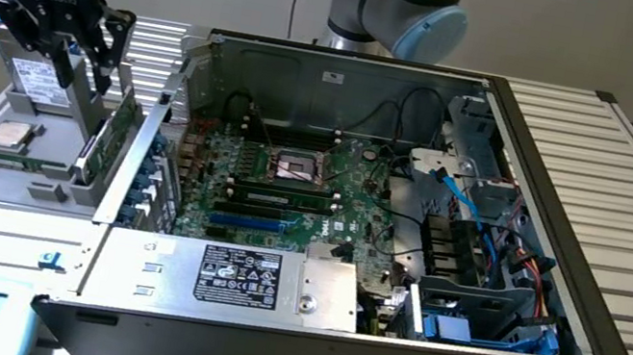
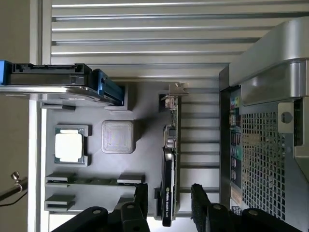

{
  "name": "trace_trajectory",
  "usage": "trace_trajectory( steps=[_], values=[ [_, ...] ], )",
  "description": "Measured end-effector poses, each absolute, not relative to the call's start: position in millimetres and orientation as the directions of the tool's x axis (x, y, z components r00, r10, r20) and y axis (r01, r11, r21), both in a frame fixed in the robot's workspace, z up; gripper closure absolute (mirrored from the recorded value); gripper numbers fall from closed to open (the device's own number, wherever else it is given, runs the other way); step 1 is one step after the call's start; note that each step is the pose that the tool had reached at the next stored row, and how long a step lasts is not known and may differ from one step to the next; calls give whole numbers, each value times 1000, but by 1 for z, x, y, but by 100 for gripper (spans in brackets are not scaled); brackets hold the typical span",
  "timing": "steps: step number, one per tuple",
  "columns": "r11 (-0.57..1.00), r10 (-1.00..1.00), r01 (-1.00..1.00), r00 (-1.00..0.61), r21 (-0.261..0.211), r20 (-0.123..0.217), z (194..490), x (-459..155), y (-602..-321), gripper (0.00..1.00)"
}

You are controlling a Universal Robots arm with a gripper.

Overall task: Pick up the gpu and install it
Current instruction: 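Pick up the gpu and move the gpu toward the slot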

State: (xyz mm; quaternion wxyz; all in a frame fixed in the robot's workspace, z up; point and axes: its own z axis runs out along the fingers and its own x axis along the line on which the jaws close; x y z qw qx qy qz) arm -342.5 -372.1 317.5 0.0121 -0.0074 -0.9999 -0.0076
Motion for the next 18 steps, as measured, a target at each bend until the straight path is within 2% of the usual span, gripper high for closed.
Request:
trace_trajectory(
  steps=[18],
  values=[
    [999,32,33,-999,42,25,285,-341,-379,51]
  ],
)
